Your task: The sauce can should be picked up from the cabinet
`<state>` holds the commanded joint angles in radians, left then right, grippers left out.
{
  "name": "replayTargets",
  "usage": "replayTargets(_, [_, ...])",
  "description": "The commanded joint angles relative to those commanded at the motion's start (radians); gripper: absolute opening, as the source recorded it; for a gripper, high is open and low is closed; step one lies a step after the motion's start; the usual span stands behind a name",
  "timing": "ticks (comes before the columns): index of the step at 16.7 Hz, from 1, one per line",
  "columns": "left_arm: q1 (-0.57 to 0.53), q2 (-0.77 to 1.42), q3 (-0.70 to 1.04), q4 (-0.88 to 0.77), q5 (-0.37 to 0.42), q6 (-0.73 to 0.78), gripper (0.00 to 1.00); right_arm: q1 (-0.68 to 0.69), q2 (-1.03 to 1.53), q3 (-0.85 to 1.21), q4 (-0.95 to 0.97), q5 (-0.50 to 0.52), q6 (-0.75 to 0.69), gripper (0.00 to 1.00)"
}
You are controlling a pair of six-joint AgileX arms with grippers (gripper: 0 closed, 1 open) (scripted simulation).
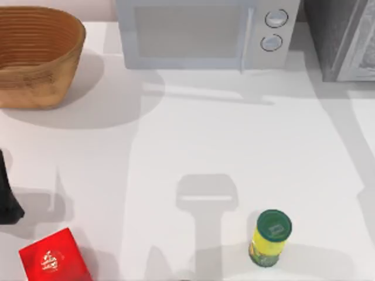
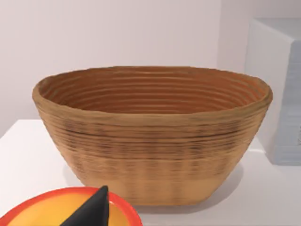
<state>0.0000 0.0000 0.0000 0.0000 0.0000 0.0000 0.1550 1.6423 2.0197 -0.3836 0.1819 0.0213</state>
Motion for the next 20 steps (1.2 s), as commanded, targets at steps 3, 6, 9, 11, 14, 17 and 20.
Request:
replayTargets(3, [0.0,0.0,0.0,0.0,0.0,0.0,1.0,0.005,-0.003,-0.006,-0.001,0.0,0.0,1.0])
replayTargets(6, [0.0,0.0,0.0,0.0,0.0,0.0,1.0,0.0,0.029,0.034,-0.008,-0.001,0.0,1.0])
replayTargets(9, [0.0,0.0,0.0,0.0,0.0,0.0,1.0,-0.01,0.116,0.147,-0.031,-0.007,0.0,1.0])
replayTargets(11, [0.0,0.0,0.0,0.0,0.0,0.0,1.0,-0.017,0.181,0.23,-0.048,-0.014,-0.001,1.0])
replayTargets(14, [0.0,0.0,0.0,0.0,0.0,0.0,1.0,-0.027,0.256,0.325,-0.068,-0.023,-0.001,1.0])
replayTargets(17, [0.0,0.0,0.0,0.0,0.0,0.0,1.0,-0.029,0.273,0.346,-0.072,-0.025,-0.001,1.0])
replayTargets(20, [0.0,0.0,0.0,0.0,0.0,0.0,1.0,-0.029,0.273,0.346,-0.072,-0.025,-0.001,0.92])
